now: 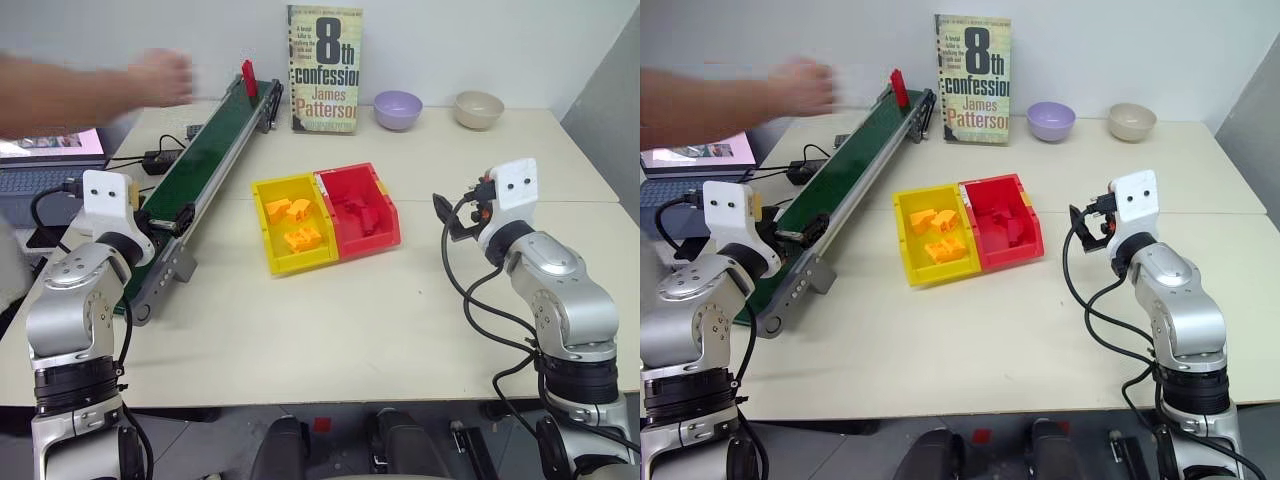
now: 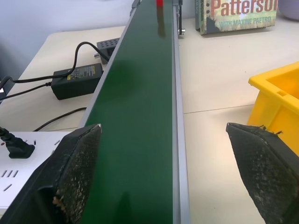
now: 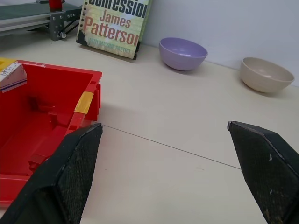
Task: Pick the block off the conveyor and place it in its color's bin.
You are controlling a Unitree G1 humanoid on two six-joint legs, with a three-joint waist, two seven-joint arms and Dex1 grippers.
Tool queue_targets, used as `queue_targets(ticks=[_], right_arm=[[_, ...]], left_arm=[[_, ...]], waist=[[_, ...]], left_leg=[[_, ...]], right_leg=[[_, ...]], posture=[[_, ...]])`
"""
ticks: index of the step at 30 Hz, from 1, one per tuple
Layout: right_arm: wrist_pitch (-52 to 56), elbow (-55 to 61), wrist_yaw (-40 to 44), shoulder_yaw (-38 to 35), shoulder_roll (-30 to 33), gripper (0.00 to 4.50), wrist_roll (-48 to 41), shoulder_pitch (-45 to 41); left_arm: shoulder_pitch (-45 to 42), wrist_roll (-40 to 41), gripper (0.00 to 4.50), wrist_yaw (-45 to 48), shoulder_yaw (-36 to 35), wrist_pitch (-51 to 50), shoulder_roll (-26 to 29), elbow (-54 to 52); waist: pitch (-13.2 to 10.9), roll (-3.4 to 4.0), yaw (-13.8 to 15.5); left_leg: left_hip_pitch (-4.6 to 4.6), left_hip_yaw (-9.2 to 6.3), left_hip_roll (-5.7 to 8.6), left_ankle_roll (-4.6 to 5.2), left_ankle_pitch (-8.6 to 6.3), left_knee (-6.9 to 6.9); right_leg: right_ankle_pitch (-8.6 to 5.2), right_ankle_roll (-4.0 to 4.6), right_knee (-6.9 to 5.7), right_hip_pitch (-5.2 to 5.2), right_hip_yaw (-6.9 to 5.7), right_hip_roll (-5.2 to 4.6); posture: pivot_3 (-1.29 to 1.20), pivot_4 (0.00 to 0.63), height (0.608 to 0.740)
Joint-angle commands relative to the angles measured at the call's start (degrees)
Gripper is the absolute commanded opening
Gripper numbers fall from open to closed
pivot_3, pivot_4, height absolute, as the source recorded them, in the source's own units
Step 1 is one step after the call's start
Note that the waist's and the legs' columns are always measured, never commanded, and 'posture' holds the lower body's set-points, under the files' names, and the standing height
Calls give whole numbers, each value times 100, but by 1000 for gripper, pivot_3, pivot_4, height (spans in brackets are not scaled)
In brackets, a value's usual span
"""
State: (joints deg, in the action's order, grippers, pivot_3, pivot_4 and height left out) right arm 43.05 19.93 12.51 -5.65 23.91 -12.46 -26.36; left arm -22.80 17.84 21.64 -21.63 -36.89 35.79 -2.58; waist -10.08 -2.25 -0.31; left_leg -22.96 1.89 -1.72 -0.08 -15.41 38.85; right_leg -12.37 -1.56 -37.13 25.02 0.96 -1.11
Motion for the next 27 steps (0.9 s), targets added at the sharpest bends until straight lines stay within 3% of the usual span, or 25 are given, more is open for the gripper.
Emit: queue_targets(ticks=[1, 11, 17, 20, 27], right_arm=[[-119, 112, 26, -107, 57, 4500, 29, -155], [-214, 14, 249, -58, 134, 4500, -31, -286], [-589, -373, 1358, -13, 285, 4500, -597, -873], [-585, -516, 2286, 52, 212, 4500, -1317, -1316], [-412, -281, 3183, 354, 208, 4500, -2056, -1479]], left_arm=[[-52, 42, 4435, -25, -86, 96, 67, -233], [-68, 415, 4435, 42, -496, 193, -11, -291], [-86, 524, 4435, 293, -569, 402, 163, -14], [-246, 560, 4435, 339, -613, 639, 163, 225], [-347, 514, 4435, 400, -503, 781, 213, 447]], waist=[[0, 0, 0], [0, 0, -1], [0, 0, -13], [-1, 1, -13], [-1, 1, -11]], left_leg=[[0, 0, 0, 0, 0, 0], [0, 0, 0, 0, 0, 0], [2, 0, 0, 0, 0, 0], [1, 0, -1, 0, 0, -1], [0, -3, -1, 0, 0, -2]], right_leg=[[0, 0, 0, 0, 0, 0], [0, 0, 0, 0, 0, 0], [0, 0, 1, 0, -1, 1], [0, 0, 1, -1, -2, 1], [0, 0, 1, -1, -6, -2]], posture=[[0, 150, 740], [0, 150, 740], [0, 150, 740], [0, 150, 740], [0, 150, 740]])
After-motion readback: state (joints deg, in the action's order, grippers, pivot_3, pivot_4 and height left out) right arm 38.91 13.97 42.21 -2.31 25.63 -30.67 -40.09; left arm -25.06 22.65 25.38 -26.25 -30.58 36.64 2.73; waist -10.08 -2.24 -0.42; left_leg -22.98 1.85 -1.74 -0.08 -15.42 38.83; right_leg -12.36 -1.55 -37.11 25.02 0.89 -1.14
